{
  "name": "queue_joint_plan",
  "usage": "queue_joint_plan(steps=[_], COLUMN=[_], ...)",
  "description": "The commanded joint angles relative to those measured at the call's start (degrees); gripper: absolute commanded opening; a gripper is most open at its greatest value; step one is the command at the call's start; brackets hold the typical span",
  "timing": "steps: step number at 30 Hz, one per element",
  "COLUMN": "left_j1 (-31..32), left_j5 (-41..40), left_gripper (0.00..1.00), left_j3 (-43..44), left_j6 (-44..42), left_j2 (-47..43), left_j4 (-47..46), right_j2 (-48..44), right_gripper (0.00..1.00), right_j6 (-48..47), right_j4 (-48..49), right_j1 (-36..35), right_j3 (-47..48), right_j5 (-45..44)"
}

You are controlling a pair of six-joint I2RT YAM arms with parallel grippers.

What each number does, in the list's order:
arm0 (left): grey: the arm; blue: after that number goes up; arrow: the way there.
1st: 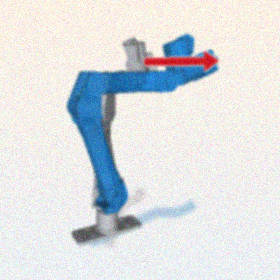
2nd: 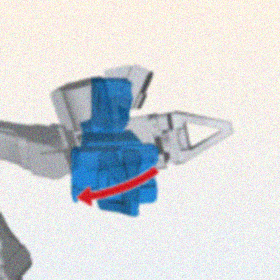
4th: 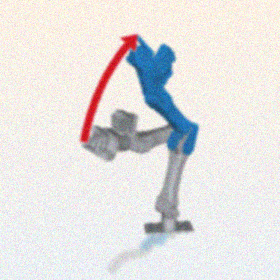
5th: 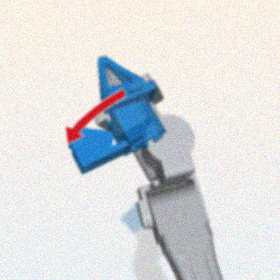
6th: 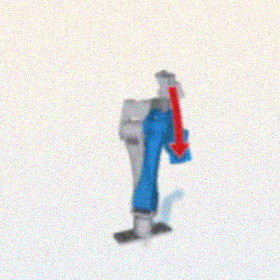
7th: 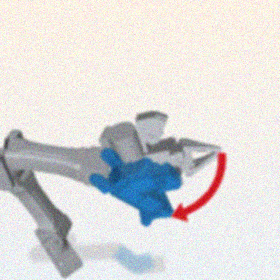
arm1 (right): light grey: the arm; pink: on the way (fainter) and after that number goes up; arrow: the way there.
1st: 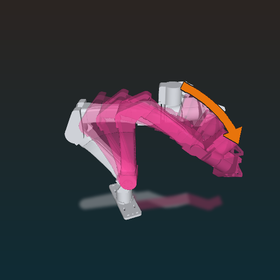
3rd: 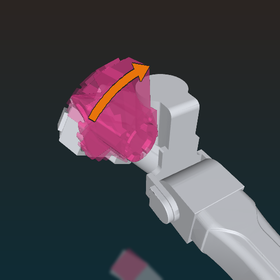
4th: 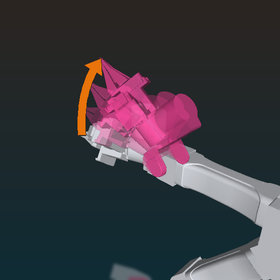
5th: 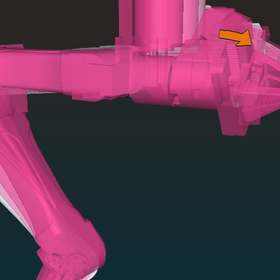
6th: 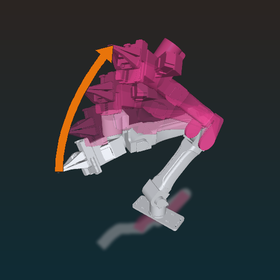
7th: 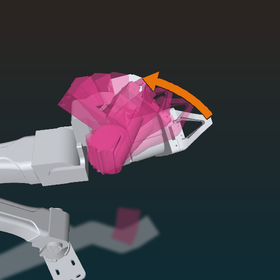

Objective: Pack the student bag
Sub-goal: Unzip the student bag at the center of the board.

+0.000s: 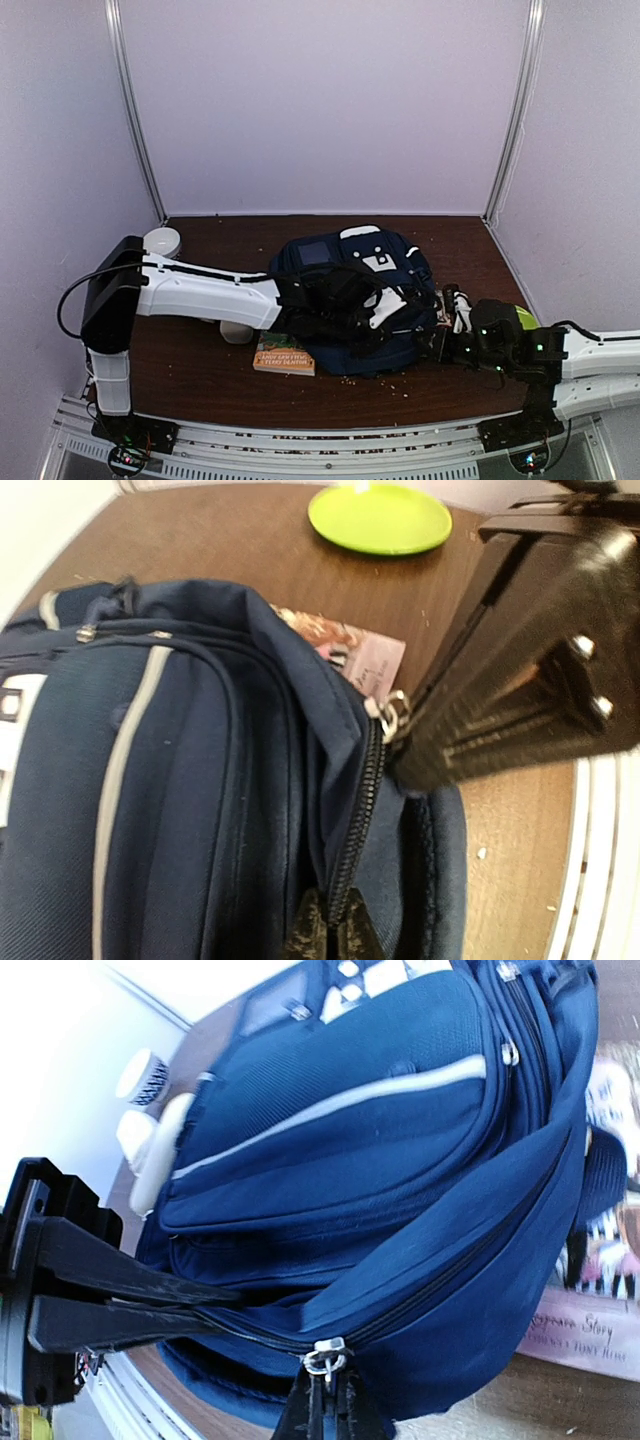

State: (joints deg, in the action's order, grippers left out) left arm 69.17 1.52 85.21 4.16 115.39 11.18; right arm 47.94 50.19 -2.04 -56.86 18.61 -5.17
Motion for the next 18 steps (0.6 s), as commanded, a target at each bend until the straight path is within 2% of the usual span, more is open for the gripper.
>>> queue_joint_plan(steps=[1, 6, 11, 18], left_j1=[-1.8, -1.8, -1.9, -2.2], left_j5=[-7.9, -10.7, -13.4, -15.5], left_gripper=[0.00, 0.00, 0.00, 0.00], left_j3=[-5.9, -11.6, -16.2, -22.4], left_j6=[0.5, 0.5, 1.1, 3.6], left_j2=[-9.0, -14.5, -18.0, -22.2], left_j4=[-0.2, 0.0, 0.7, -0.2], right_j2=[-2.3, -1.8, -0.7, 1.6], right_gripper=[0.00, 0.00, 0.00, 0.00], right_j6=[-4.9, -6.8, -4.6, -0.2], right_j4=[-6.4, -8.9, -9.3, -2.5], right_j1=[0.3, 0.4, 0.8, 4.5], right_j3=[3.1, 4.8, 4.2, 0.1], right_j5=[-6.6, -9.6, -13.9, -13.1])
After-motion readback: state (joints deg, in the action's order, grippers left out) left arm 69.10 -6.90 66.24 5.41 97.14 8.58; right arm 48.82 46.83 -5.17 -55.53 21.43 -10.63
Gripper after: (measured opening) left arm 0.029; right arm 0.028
